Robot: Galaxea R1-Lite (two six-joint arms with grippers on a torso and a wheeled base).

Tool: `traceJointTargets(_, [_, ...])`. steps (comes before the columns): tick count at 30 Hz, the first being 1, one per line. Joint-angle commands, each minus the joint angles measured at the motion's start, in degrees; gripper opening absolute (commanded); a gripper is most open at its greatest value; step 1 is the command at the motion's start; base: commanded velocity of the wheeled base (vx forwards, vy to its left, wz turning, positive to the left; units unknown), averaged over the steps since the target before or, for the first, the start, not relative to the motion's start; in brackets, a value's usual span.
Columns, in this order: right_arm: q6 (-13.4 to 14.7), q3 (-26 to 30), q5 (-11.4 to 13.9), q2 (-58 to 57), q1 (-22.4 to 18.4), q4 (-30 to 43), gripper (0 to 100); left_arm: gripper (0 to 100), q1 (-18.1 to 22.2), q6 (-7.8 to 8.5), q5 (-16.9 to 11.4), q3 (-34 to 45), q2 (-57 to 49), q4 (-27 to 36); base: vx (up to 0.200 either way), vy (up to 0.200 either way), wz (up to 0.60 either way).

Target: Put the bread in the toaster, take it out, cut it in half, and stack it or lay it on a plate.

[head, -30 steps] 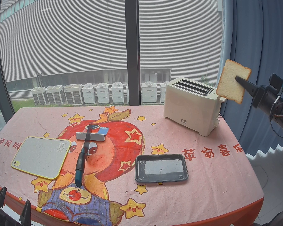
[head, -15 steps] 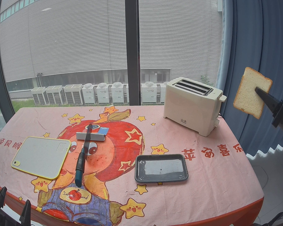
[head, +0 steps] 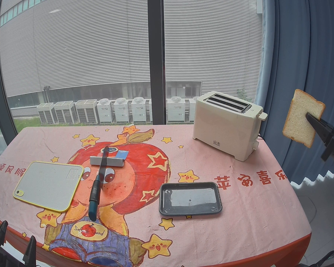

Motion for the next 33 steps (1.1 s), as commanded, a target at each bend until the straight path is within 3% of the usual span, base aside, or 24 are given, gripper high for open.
traceJointTargets(1, [-1.0, 0.4, -0.1, 0.5, -0.2, 0.0, 0, 100, 0.0, -0.23, 0.0, 1.0, 0.0, 0.0, 0.000, 0.000, 0.00])
traceJointTargets(14, [-2.0, 1.2, -0.1, 0.0, -0.1, -0.5, 0, 100, 0.1, -0.40, 0.1, 0.9, 0.0, 0.0, 0.000, 0.000, 0.00])
traceJointTargets(26, [-3.9, 2.0, -0.3, 0.5, 0.0, 0.0, 0, 100, 0.1, -0.32, 0.0, 0.9, 0.0, 0.0, -0.200, 0.000, 0.00])
traceJointTargets(33, [-3.9, 2.3, -0.2, 0.6, -0.1, 0.0, 0, 100, 0.1, -0.32, 0.0, 1.0, 0.0, 0.0, 0.000, 0.000, 0.00])
